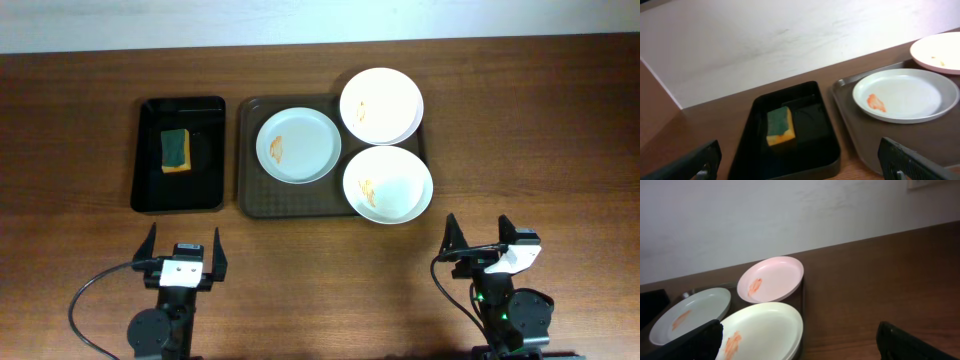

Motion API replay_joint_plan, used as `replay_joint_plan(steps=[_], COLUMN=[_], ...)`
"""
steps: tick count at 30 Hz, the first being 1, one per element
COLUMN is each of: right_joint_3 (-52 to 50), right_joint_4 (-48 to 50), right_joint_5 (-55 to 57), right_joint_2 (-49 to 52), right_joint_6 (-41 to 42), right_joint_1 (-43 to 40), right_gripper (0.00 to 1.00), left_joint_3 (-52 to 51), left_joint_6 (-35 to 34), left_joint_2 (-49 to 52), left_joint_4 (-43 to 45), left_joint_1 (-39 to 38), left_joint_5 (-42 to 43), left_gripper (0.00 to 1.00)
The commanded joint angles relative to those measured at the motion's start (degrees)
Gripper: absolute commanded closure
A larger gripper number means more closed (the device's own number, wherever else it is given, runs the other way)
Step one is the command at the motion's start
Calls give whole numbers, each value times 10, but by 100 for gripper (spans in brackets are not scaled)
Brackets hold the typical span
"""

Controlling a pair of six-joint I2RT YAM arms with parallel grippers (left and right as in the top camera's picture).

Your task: Clean dirty plates on tray and stack at the side

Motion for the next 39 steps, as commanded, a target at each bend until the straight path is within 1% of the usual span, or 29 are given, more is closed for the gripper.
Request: replay_joint_plan(steps=[1,7,10,13,17,22,27,29,31,34,39], right_joint_3=[-2,18,35,55,87,123,181,211,257,315,416], right_joint_4=[8,15,15,10,-3,-4,-4,-5,-9,-30,-104], right_joint_5=[-25,-32,-33,-49,-63,-84,-94,-115,-150,-181,-212], right_joint_2=[2,2,2,2,6,45,131,175,239,316,437], right_joint_6=[0,0,0,-18,-26,-26,-26,-44,-56,-56,-56], right_joint_1=[3,3,3,3,3,3,3,3,3,3,3], right_gripper=[2,2,2,2,2,2,2,2,2,2,2], left_joint_3=[-1,3,14,31,78,160,260,313,381,455,571], left_joint_6=[-9,-10,-37,-39,-41,-41,-41,-41,-41,-41,-41], left_joint_2=[0,0,2,9,48,143,277,336,402,470,577], left_joint_4=[6,21,21,21,18,14,5,-15,-56,-114,-210], left_joint_1=[2,2,2,2,2,2,2,2,2,2,2], left_joint_5=[31,70,71,83,97,128,158,171,181,183,183], left_gripper=[1,1,1,1,1,1,1,1,1,1,1])
